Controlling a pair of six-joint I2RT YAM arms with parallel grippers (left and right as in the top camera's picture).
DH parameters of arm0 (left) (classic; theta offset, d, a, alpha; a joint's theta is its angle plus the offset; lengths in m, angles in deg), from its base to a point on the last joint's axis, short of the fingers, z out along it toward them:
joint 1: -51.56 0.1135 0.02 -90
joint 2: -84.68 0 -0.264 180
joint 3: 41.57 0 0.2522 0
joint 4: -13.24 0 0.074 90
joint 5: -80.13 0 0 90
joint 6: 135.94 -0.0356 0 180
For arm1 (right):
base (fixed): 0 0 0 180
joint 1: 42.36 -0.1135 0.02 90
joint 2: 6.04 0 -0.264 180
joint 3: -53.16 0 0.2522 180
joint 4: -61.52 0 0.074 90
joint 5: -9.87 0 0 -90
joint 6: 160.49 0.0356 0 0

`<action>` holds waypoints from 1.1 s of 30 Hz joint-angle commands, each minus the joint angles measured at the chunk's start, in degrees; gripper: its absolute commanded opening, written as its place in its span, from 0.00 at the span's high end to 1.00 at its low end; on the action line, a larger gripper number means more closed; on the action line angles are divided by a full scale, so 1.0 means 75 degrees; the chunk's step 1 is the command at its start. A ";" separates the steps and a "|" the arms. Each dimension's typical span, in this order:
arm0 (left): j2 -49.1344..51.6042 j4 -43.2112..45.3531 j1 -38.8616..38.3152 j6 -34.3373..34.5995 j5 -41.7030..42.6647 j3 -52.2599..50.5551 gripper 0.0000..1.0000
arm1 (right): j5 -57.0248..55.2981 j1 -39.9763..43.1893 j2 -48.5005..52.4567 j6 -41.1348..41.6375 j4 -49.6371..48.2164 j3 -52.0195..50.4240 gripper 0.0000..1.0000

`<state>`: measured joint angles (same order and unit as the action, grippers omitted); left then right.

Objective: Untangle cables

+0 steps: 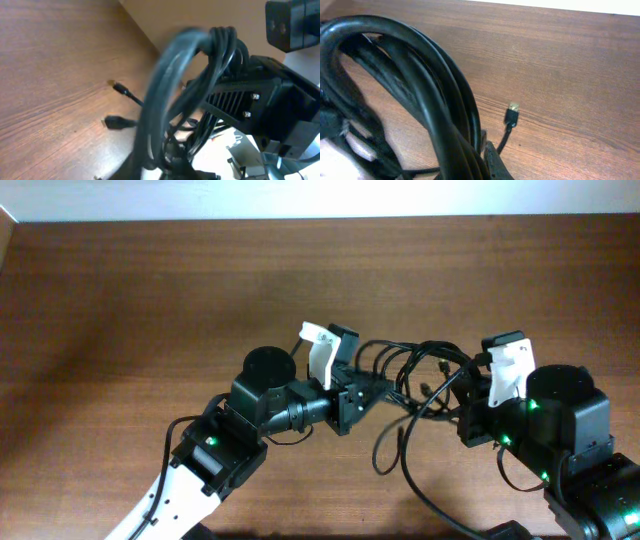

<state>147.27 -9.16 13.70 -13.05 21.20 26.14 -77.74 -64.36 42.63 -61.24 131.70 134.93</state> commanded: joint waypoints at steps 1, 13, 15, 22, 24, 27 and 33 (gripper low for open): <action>0.0012 0.0058 -0.0032 -0.0041 -0.0087 0.0012 1.00 | -0.0003 0.0035 -0.0052 0.0061 -0.0035 0.0061 0.96; 0.0009 0.2658 -0.0029 0.0519 0.2355 0.0012 1.00 | -0.1189 0.0035 -0.0047 -0.0201 0.0449 0.0055 0.96; 0.0009 0.2766 -0.0029 0.0720 0.2384 0.0012 1.00 | -0.1195 0.0035 -0.0041 -0.0201 0.0449 0.0055 0.96; 0.0009 0.4739 0.0350 0.1399 0.3794 0.0012 1.00 | -0.1451 0.0035 -0.0041 -0.0201 0.0600 0.0055 0.96; 0.0003 0.4750 0.0769 0.1679 0.4007 0.0012 1.00 | -0.1448 0.0035 -0.0041 -0.0201 0.0595 0.0055 0.96; 0.0003 0.4759 0.1259 0.2200 0.4086 0.0012 1.00 | -0.1448 0.0035 -0.0041 -0.0201 0.0597 0.0055 0.96; 0.0003 0.4753 0.2226 0.4482 0.4086 0.0012 1.00 | -0.1445 0.0035 -0.0041 -0.0201 0.0597 0.0055 0.96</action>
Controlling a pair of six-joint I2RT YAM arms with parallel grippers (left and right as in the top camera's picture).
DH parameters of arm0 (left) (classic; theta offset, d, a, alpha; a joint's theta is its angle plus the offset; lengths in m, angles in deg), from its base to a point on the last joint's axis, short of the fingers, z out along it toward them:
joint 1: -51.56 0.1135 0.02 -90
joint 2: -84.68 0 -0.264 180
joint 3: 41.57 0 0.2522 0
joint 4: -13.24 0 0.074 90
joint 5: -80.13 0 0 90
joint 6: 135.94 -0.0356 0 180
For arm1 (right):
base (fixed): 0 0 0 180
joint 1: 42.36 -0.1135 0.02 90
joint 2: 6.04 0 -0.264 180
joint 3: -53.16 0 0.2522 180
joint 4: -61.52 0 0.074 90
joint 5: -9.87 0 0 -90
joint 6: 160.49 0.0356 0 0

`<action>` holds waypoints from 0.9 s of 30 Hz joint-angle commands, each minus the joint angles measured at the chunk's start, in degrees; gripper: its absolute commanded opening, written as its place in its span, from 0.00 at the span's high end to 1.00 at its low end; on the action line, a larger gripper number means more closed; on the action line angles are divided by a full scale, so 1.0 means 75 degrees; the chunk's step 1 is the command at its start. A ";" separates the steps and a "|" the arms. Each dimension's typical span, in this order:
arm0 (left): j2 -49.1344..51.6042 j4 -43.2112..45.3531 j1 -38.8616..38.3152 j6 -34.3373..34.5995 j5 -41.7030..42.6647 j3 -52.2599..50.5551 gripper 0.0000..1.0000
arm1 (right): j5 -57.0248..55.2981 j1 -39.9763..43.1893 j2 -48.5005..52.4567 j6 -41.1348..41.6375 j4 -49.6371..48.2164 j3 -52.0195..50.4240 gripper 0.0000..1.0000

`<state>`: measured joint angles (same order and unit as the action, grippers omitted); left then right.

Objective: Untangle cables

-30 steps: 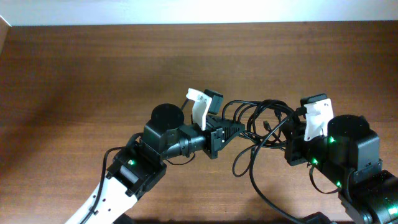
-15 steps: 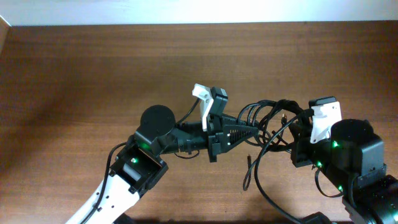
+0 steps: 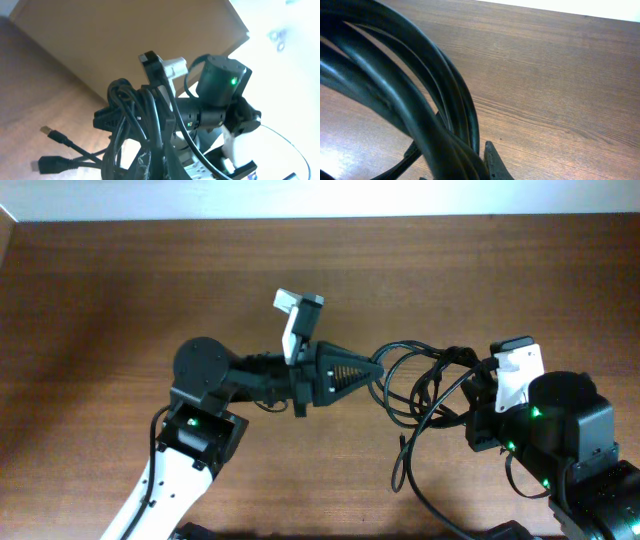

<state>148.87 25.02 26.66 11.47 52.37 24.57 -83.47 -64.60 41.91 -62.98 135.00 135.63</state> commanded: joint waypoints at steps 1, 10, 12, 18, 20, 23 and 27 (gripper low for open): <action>-0.0210 0.0192 0.0632 0.1571 -0.0070 0.0221 1.00 | -0.0685 0.0067 0.0055 0.0032 0.0160 -0.0038 0.96; -0.0201 0.0184 0.0915 0.1070 0.0498 0.0221 0.01 | -0.0682 0.0067 0.0055 0.0035 0.0157 -0.0038 0.96; -0.0201 -0.0312 0.0909 0.0388 0.0673 0.0221 0.01 | -0.0679 0.0067 0.0055 0.0038 0.0157 -0.0038 0.96; -0.0201 -0.4852 0.0597 -0.2320 -0.0720 0.0221 0.01 | -0.0676 0.0067 0.0055 0.0041 0.0149 -0.0038 0.96; -0.0201 -0.5447 0.0085 -0.2667 -0.1644 0.0221 0.01 | -0.0650 0.0067 0.0055 0.0044 0.0122 -0.0038 0.96; -0.0201 -0.5453 -0.0842 -0.2841 -0.3025 0.0221 0.01 | -0.0647 0.0067 0.0055 0.0067 0.0122 -0.0038 0.96; -0.0157 -0.5444 -0.2229 -0.2836 -0.5275 0.0221 0.01 | -0.0647 0.0067 0.0055 0.0067 0.0125 -0.0038 0.96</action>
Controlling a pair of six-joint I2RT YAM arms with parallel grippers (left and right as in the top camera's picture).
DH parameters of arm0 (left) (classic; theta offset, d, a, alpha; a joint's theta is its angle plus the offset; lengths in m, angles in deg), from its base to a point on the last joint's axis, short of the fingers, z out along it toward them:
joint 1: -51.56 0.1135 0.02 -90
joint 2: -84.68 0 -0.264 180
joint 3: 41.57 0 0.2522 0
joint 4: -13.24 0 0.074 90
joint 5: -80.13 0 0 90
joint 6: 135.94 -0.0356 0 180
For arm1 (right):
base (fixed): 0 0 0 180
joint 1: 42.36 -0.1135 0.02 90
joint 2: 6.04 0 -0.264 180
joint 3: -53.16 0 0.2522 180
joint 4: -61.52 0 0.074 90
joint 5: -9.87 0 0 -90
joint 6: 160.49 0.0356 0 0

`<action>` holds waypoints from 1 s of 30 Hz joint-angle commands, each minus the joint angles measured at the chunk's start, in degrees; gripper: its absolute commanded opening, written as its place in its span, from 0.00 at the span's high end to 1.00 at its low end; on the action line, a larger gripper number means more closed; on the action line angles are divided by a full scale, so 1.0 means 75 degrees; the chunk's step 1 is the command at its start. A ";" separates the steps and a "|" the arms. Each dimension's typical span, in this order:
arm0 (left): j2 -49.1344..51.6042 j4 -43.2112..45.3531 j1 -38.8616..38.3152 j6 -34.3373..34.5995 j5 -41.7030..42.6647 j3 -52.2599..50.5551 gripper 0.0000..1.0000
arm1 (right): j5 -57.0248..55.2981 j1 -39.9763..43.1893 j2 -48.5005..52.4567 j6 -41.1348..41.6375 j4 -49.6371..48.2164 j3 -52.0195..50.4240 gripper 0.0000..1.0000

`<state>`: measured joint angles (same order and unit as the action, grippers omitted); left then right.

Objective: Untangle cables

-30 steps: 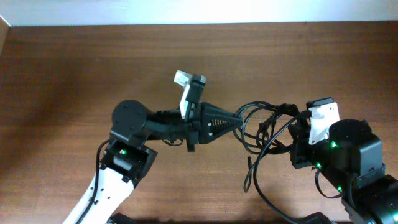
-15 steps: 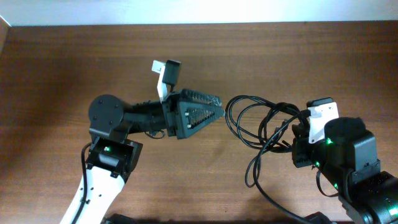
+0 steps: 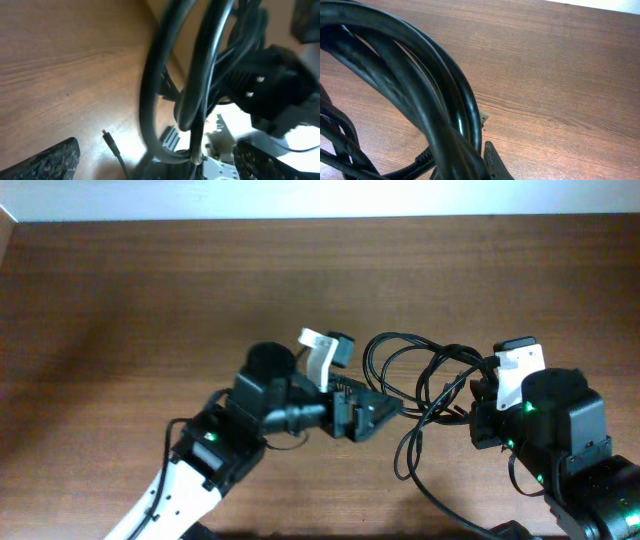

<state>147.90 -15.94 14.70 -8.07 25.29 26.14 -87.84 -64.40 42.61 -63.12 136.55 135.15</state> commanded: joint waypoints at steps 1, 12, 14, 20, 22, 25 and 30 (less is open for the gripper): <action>0.0006 0.0017 -0.0766 -0.0230 -0.1821 0.0012 0.01 | -0.0064 0.0041 -0.0038 0.0085 -0.0082 0.0026 0.96; 0.0953 0.1239 -0.1428 -0.0140 -0.2136 0.0012 1.00 | -0.0012 0.0041 -0.0038 0.0082 -0.0050 0.0026 0.96; 0.0953 0.1428 -0.1428 -0.0140 -0.1684 0.0012 1.00 | -0.0015 0.0041 -0.0038 0.0079 -0.0047 0.0026 0.96; 0.0536 0.2215 -0.1198 -0.0140 -0.0705 0.0012 1.00 | -0.0015 0.0041 -0.0038 0.0079 0.0029 0.0026 0.96; 0.0067 0.2192 -0.0845 -0.0143 -0.0388 0.0012 1.00 | -0.0023 0.0041 -0.0038 0.0079 0.0122 0.0026 0.96; -0.0717 0.2192 -0.0414 -0.0140 -0.0338 0.0012 1.00 | -0.0038 0.0041 -0.0038 0.0079 0.0125 0.0026 0.96; -0.1614 0.1746 0.0254 -0.0143 -0.0338 0.0012 1.00 | -0.0047 0.0041 -0.0038 0.0076 0.0128 0.0026 0.96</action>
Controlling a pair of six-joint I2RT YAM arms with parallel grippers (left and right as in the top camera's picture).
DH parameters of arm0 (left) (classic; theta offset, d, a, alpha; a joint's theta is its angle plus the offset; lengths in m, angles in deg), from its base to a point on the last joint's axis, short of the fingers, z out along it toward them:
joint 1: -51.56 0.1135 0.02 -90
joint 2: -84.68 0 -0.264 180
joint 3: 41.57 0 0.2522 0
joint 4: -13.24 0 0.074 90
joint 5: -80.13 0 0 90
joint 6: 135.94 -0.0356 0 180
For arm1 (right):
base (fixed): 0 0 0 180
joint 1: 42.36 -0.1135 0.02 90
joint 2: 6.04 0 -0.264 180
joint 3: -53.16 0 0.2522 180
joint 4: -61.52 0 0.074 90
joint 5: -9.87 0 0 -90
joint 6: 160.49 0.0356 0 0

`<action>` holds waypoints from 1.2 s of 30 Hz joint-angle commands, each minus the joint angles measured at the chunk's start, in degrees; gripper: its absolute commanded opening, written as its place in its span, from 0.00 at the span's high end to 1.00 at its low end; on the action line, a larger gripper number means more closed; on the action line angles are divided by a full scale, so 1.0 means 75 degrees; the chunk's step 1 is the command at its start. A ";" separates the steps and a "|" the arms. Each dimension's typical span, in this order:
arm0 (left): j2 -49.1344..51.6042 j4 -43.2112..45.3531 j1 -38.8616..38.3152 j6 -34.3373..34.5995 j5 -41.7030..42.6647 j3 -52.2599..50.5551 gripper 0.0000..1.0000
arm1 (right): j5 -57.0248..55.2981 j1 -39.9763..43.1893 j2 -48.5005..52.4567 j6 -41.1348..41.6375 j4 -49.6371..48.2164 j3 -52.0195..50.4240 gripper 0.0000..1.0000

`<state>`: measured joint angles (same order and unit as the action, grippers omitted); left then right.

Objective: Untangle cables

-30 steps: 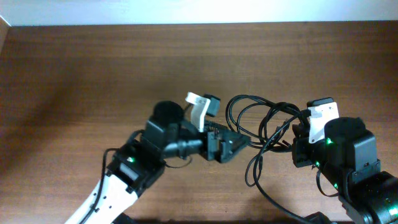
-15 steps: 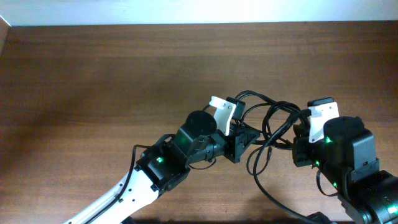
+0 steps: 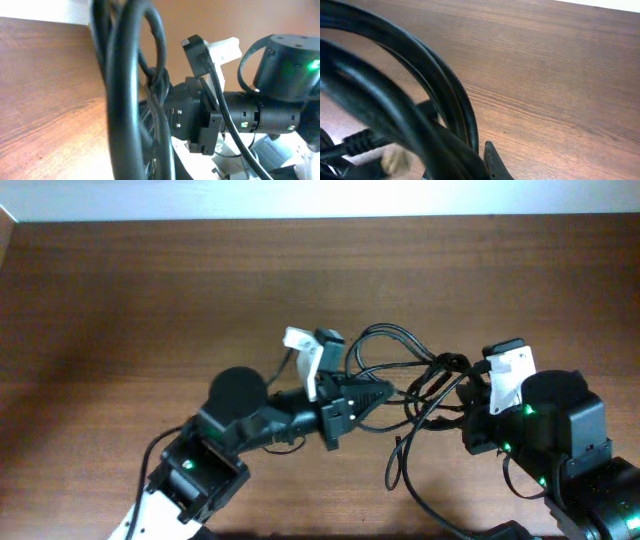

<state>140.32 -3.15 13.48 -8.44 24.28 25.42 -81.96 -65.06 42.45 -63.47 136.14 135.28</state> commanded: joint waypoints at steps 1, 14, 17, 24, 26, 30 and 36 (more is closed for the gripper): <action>-0.0708 -0.0152 0.0565 -0.0090 -0.0201 0.0108 1.00 | -0.0857 0.0128 -0.0017 0.0122 0.0181 0.0009 0.96; -0.0906 -0.2279 0.1501 -0.0498 -0.0061 0.0108 1.00 | -0.1055 0.0128 -0.0017 0.0099 0.0181 0.0009 0.96; -0.0906 -0.2771 0.1740 -0.0493 -0.0122 0.0108 1.00 | -0.1055 0.0128 -0.0017 0.0099 0.0181 0.0009 0.96; -0.0906 -0.3433 0.1988 -0.0507 -0.0758 0.0108 0.43 | -0.1055 0.0128 -0.0017 0.0099 0.0181 0.0009 0.96; -0.0906 -0.3433 0.1988 -0.0723 -0.0726 0.0108 0.12 | -0.1055 0.0128 -0.0017 0.0102 0.0181 0.0009 0.96; -0.0906 -0.3398 0.1985 -0.0880 -0.0458 0.0108 0.05 | -0.1052 0.0128 -0.0017 0.0102 0.0178 0.0009 0.96; -0.0906 -0.3252 0.1982 -0.1189 0.0446 0.0108 0.01 | -0.0638 0.0128 -0.0017 0.0131 0.0175 0.0009 0.96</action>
<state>134.29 -28.37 28.14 -15.77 23.65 25.34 -88.78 -64.47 42.93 -63.12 137.91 135.26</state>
